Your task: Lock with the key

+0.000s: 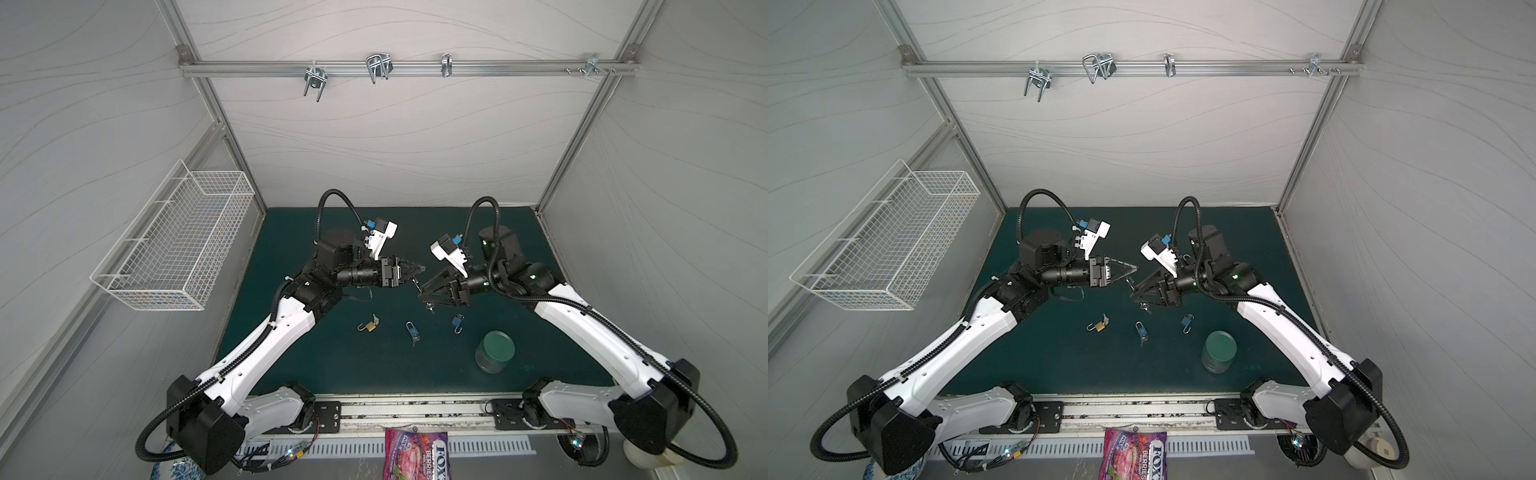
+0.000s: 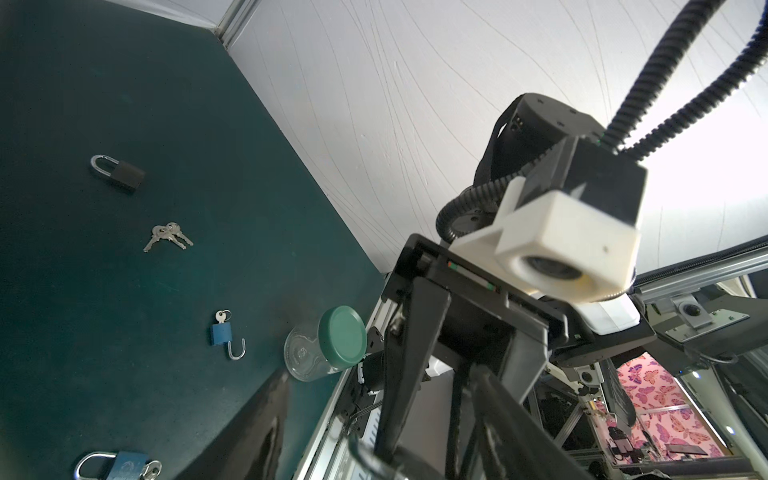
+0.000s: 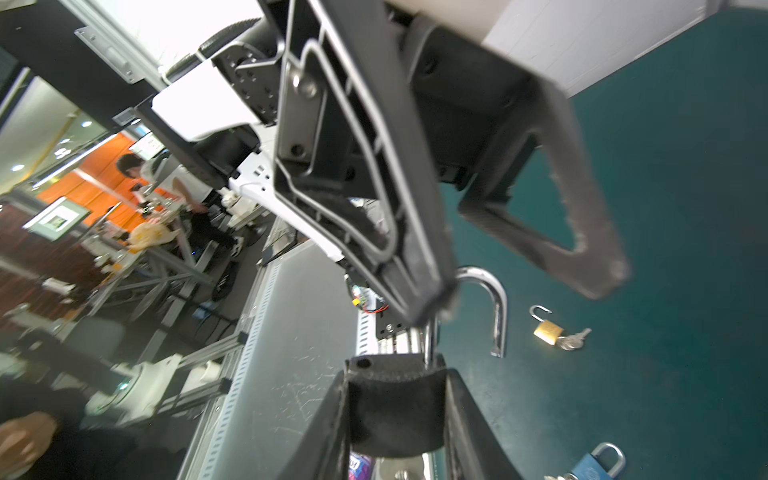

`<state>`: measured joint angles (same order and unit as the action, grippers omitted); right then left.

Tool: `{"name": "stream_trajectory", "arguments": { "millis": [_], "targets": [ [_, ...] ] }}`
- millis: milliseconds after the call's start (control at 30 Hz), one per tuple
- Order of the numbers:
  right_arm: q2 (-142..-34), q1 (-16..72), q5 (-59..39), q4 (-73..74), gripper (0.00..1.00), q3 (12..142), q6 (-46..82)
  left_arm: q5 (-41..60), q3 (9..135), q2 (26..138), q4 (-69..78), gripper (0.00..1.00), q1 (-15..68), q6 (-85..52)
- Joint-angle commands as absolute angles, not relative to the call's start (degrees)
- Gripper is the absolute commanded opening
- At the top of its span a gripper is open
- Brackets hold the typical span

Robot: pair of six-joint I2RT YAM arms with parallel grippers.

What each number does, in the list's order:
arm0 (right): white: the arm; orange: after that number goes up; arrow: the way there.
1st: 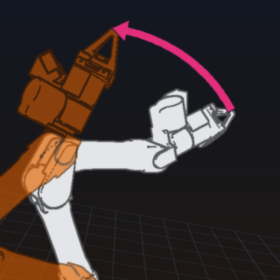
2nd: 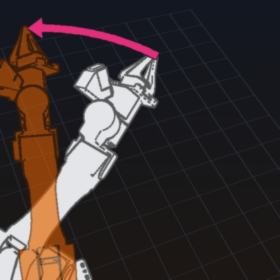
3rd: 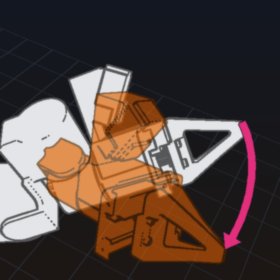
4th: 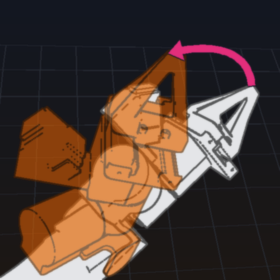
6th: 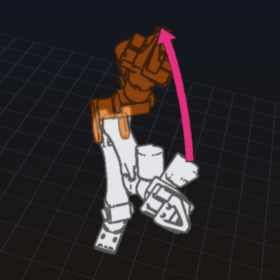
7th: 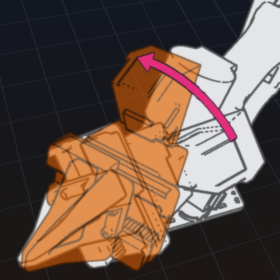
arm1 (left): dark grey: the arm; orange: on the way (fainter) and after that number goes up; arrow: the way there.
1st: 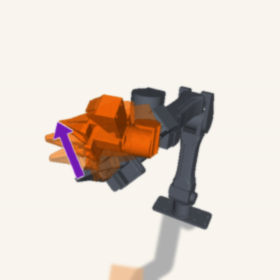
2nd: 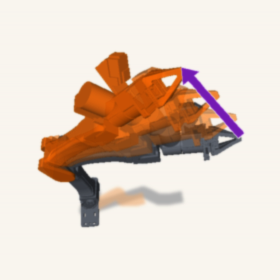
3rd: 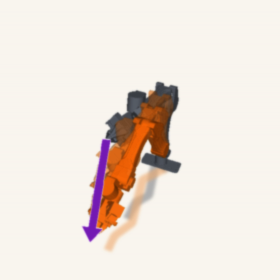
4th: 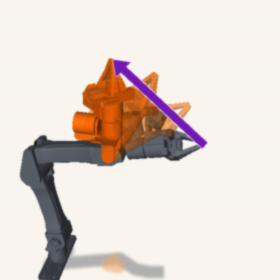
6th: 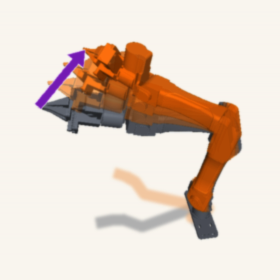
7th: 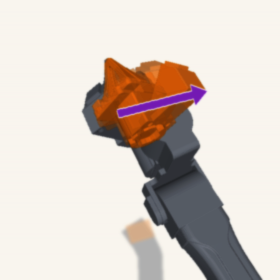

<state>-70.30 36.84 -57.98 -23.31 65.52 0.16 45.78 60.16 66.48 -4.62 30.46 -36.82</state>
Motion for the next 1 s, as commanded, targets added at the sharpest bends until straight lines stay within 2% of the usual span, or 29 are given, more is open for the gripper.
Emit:
{"name": "stream_trajectory", "arguments": {
  "millis": [0, 133, 333, 667, 967],
  "targets": [
    [-71.5, 37.9, -61.1, -23.7, 0.00, 67.5, -1.5, 47.8, 61.8, 66.5, -0.1, 0.67, 31.1, -37.5],
    [-71.5, 37.9, -60.4, -21.8, 0.00, 67.5, -0.6, 50.0, 61.1, 66.7, 0.9, 0.56, 32.2, -37.3],
    [-70.6, 35.9, -59.1, -20.5, 0.00, 66.5, 0.6, 52.3, 60.4, 66.1, -0.1, 0.47, 32.4, -36.3],
    [-68.7, 32.6, -60.3, -21.0, 0.00, 65.7, 0.4, 52.3, 60.4, 66.5, -1.7, 0.43, 32.4, -34.9],
    [-67.6, 32.1, -59.7, -21.2, 0.00, 65.3, -0.2, 50.7, 61.0, 67.3, -3.0, 0.29, 32.4, -34.3]
  ]
}}
